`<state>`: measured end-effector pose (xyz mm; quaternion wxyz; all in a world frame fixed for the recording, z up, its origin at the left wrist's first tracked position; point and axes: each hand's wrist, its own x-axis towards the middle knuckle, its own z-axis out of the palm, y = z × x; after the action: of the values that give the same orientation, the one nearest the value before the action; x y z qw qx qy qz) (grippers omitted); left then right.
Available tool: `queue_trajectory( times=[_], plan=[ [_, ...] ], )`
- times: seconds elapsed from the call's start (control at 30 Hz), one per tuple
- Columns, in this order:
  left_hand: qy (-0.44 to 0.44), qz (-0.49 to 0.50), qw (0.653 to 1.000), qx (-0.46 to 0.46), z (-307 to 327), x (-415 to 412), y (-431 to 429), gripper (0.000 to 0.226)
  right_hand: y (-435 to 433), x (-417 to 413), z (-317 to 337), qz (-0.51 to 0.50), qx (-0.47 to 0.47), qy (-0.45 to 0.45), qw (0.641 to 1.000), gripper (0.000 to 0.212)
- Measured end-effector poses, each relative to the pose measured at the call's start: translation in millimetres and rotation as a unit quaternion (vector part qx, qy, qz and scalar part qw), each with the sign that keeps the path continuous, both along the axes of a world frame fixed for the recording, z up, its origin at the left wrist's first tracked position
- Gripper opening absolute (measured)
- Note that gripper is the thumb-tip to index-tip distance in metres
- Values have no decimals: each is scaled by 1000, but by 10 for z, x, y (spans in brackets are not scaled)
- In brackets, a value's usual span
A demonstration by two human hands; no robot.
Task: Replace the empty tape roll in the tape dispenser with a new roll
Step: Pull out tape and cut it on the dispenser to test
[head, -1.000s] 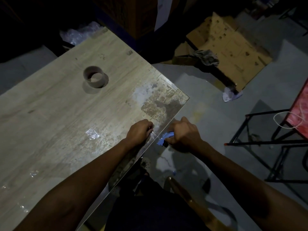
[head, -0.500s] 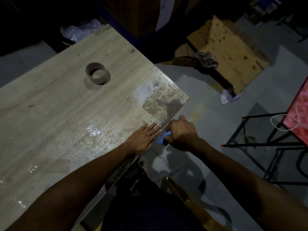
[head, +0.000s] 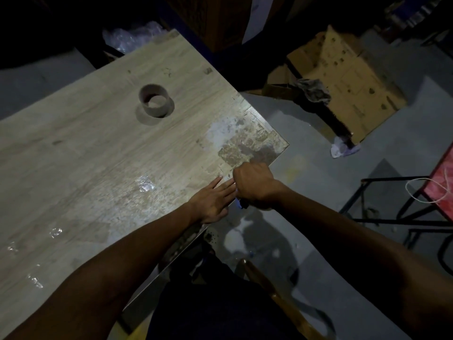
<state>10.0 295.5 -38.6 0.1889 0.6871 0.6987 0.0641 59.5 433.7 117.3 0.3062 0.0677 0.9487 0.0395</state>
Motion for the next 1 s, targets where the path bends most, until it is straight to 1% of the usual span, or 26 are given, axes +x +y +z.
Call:
queue_trajectory(
  times=[0.07, 0.13, 0.23, 0.33, 0.37, 0.5, 0.57, 0.77, 1.0],
  plan=[
    [1, -9, 1000, 30, 14, -1, -14, 50, -35, -112, -9, 21, 8, -30, 999, 58],
    [20, -17, 999, 43, 17, 6, -26, 43, -61, -212, -31, 36, 10, -50, 998, 58],
    [43, -18, 998, 36, 74, 18, -26, 46, -96, -326, -104, 42, 15, -56, 997, 42],
    [57, -19, 997, 49, 159, 28, -23, 32, -155, -409, -175, 38, 27, -65, 997, 35],
    [56, -15, 998, 38, 198, 31, -20, 30, -178, -429, -192, 38, 31, -70, 996, 34],
    [68, 20, 993, -90, 338, 61, 29, 39, -259, -489, -235, 40, 36, -79, 995, 32],
    [73, 21, 990, -120, 417, 70, 61, 40, -281, -509, -239, 40, 37, -83, 995, 32],
    [43, 41, 990, -125, 408, 59, 53, 39, -318, -546, -272, 42, 48, -90, 994, 29],
    [5, 39, 992, -123, 332, 26, 56, 39, -333, -571, -266, 43, 53, -107, 992, 32]
  ],
)
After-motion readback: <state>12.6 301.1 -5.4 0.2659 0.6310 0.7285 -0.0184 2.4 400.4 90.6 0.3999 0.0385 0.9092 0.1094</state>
